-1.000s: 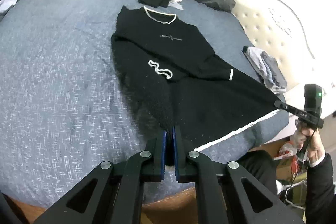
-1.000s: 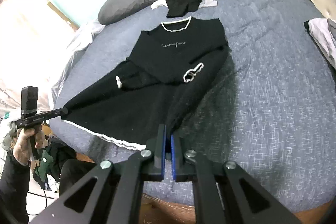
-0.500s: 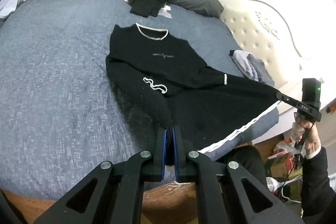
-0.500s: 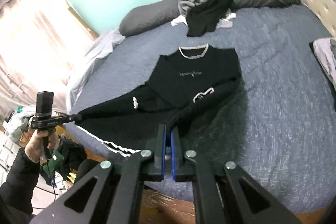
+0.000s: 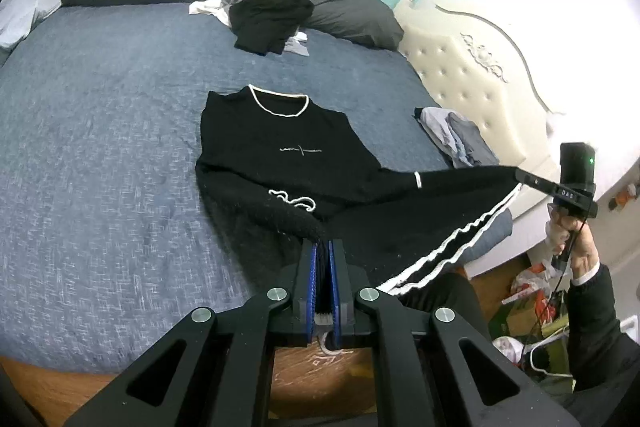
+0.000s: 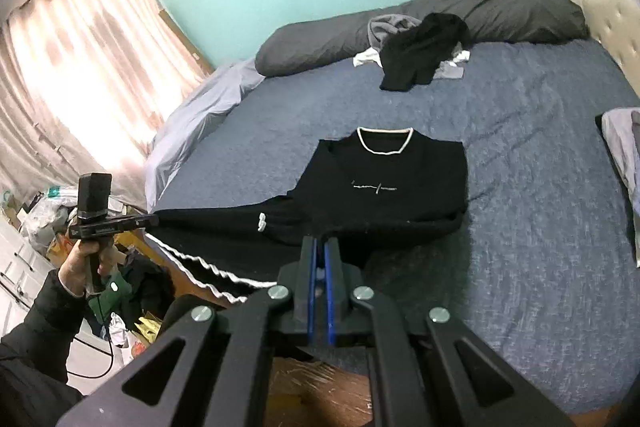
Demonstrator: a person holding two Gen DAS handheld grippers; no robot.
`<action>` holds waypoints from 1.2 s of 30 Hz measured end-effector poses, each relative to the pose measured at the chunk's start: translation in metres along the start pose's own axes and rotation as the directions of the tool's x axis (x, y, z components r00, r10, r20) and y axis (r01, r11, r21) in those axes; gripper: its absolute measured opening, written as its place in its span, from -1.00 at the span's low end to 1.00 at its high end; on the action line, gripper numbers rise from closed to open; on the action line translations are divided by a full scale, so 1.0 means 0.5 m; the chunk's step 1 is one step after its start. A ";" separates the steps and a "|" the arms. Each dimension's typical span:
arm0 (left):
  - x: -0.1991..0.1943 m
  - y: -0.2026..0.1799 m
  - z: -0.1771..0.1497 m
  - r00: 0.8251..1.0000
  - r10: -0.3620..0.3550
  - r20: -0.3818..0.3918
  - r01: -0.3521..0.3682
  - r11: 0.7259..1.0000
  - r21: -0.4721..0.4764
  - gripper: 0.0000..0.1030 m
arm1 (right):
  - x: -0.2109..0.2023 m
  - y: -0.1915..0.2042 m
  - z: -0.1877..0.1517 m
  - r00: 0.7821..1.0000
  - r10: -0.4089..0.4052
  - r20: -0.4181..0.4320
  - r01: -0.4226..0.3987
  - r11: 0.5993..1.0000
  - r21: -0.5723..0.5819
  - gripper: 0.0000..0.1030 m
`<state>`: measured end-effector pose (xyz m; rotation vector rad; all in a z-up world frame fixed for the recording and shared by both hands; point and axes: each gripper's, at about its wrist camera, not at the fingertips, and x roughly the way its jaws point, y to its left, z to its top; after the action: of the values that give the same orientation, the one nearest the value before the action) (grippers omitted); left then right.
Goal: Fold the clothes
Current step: 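Lift the hem with both tools and carry it toward the collar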
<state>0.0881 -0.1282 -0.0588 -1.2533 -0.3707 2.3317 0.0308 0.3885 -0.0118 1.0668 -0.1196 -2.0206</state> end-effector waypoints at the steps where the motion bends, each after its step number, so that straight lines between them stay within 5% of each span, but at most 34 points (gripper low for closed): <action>1: 0.008 0.006 0.006 1.000 -0.002 -0.002 0.002 1.000 -0.007 -0.88 | 0.007 -0.008 0.002 1.000 0.003 -0.003 -0.002 1.000 0.009 -0.93; 22: 0.218 0.175 0.252 1.000 0.011 0.011 -0.009 0.986 -0.168 -0.87 | 0.227 -0.227 0.188 0.999 -0.031 -0.014 0.033 0.982 0.188 -0.93; 36: 0.434 0.304 0.439 0.999 0.018 -0.029 -0.024 0.967 -0.254 -0.87 | 0.418 -0.425 0.316 0.997 -0.069 -0.046 0.081 0.934 0.347 -0.93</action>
<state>-0.2400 -0.1500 -0.1599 -1.4092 -0.6687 2.3384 -0.2780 0.3365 -0.1368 1.3410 -0.4411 -2.0977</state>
